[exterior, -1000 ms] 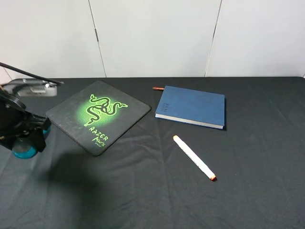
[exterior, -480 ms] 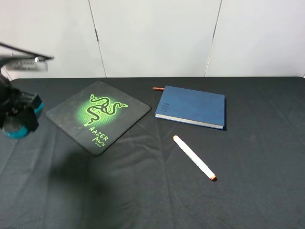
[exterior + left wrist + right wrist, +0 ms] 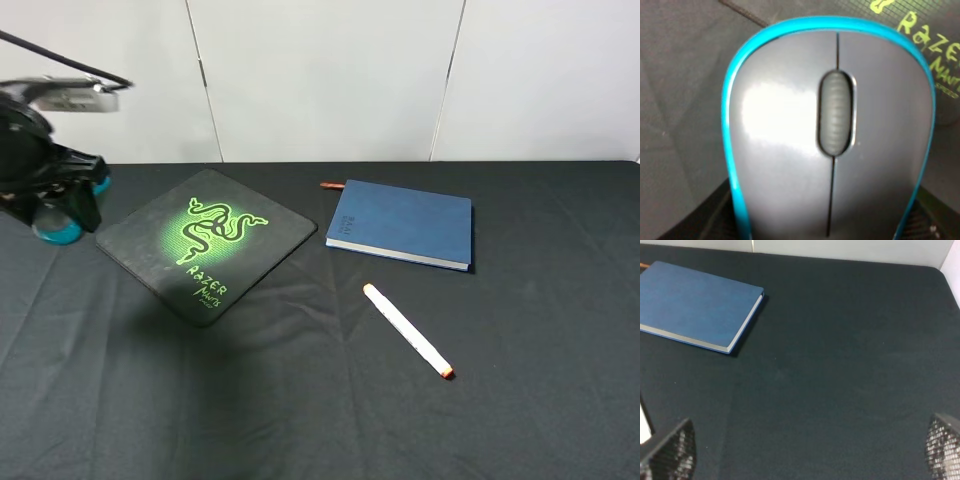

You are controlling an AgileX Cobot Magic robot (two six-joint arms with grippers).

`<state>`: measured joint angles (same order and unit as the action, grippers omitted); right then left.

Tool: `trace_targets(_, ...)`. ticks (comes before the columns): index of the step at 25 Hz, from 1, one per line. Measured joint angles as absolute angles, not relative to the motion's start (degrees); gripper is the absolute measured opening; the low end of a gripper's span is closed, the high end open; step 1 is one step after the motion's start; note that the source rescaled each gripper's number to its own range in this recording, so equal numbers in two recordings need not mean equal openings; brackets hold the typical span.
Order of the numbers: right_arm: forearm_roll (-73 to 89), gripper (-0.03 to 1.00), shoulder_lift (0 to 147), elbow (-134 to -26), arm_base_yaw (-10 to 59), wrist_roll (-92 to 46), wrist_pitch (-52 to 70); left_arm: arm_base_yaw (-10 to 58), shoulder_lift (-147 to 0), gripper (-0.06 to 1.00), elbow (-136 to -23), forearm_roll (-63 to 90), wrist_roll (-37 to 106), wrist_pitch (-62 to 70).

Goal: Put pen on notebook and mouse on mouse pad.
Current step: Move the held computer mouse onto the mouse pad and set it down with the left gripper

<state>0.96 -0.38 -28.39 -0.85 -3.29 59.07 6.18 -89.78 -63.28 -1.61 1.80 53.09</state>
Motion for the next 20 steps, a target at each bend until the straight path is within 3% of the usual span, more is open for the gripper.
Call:
trace_targets(11,1.0,1.00,-0.4,-28.4,-0.9,-3.3,59.1,6.4,-107.9,0.00,-77.9,-1.5,2.5,52.2)
trace_targets(20,1.0,1.00,-0.4,-28.4,-0.9,-3.3,59.1,11.0,-119.7,0.00,-88.5,-1.5,2.6,52.1)
